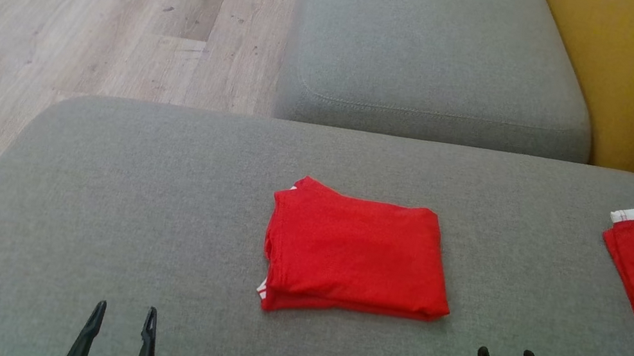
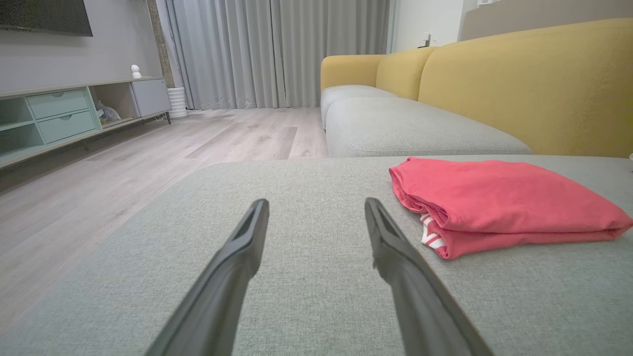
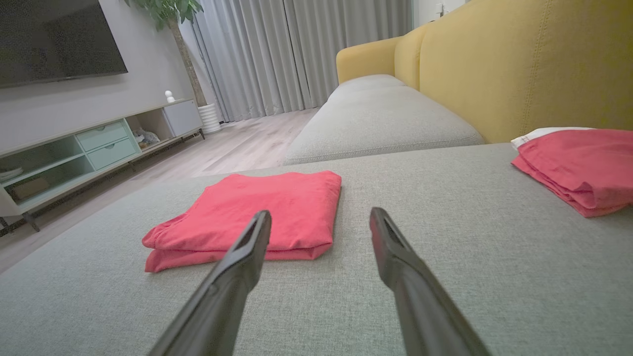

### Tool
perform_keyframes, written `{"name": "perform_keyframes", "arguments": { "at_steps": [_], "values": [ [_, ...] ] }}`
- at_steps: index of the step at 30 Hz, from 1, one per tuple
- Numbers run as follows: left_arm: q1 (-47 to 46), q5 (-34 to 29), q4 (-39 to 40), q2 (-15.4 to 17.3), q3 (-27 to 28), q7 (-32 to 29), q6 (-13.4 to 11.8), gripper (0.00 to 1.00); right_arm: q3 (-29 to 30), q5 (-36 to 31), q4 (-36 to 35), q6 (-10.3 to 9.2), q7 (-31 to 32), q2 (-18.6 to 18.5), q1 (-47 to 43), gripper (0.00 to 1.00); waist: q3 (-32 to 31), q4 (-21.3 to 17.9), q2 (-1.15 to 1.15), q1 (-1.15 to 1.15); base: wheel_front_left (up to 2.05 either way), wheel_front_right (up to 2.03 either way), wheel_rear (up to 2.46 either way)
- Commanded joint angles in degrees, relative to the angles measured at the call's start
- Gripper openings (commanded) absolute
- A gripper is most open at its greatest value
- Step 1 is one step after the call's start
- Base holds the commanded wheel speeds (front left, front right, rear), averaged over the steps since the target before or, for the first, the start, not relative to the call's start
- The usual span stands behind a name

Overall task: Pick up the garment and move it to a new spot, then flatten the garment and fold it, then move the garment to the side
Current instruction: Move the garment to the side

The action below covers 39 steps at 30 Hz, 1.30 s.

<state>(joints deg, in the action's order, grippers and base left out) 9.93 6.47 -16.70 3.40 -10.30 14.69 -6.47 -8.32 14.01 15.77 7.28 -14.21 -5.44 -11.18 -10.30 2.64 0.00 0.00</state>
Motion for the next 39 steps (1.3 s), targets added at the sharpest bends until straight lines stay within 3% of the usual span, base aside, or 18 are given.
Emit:
{"name": "perform_keyframes", "arguments": {
  "at_steps": [1,9,15,21,25,32,34,36,37,39],
  "values": [
    [-2.0,-0.5,1.4,-0.3,2.2,0.3,0.3,1.00,-0.8,-0.1,-2.1,0.21,-0.8,-0.3,2.5,1.00,0.2,0.1,0.00,0.00,0.00,0.00,0.00],
    [-2.9,-1.6,2.2,-0.3,1.8,0.3,0.4,1.00,0.0,4.2,0.2,0.21,-0.8,0.4,5.6,1.00,3.6,0.6,0.00,0.00,0.00,0.00,0.00],
    [-4.3,-2.3,3.0,-0.4,0.6,0.3,0.4,1.00,-2.8,10.7,8.9,0.21,-0.3,-1.3,15.3,1.00,8.2,1.1,0.00,0.00,0.00,0.00,0.00],
    [-6.6,-2.2,3.6,-0.5,-1.3,0.3,0.3,1.00,-5.7,20.9,18.6,0.21,11.1,-3.4,28.1,1.00,12.6,2.7,0.00,0.00,0.00,0.00,0.00],
    [-8.5,-1.7,3.4,-0.5,-1.9,0.3,0.0,1.00,-6.3,24.1,23.9,0.21,17.1,-4.6,34.7,1.00,14.6,3.8,0.00,0.00,0.00,0.00,0.00],
    [-10.1,-0.6,3.4,-0.5,-3.1,0.3,-0.7,1.00,-7.5,25.9,32.0,0.21,20.9,-4.7,40.2,0.98,16.2,5.3,0.00,0.00,0.00,0.00,0.00],
    [-10.6,-0.3,3.4,-0.5,-3.6,0.3,-1.0,1.00,-7.6,26.2,34.6,0.21,21.2,-4.3,41.3,0.85,16.7,5.8,0.00,0.00,0.00,0.00,0.00],
    [-11.0,0.0,3.4,-0.5,-3.9,0.3,-1.2,1.00,-8.3,26.5,36.5,0.21,21.3,-3.8,42.2,0.37,17.2,6.1,0.00,0.00,0.00,0.00,0.00],
    [-11.2,0.1,3.4,-0.5,-4.0,0.3,-1.4,1.00,-8.7,26.7,37.1,0.21,21.1,-3.6,42.5,0.00,17.3,6.2,0.00,0.00,0.00,0.00,0.00],
    [-11.4,0.4,3.4,-0.5,-4.2,0.3,-1.6,1.00,-9.4,27.4,37.5,0.21,20.2,-3.6,42.9,0.00,17.4,6.4,0.00,0.00,0.00,0.00,0.00]
  ]
}}
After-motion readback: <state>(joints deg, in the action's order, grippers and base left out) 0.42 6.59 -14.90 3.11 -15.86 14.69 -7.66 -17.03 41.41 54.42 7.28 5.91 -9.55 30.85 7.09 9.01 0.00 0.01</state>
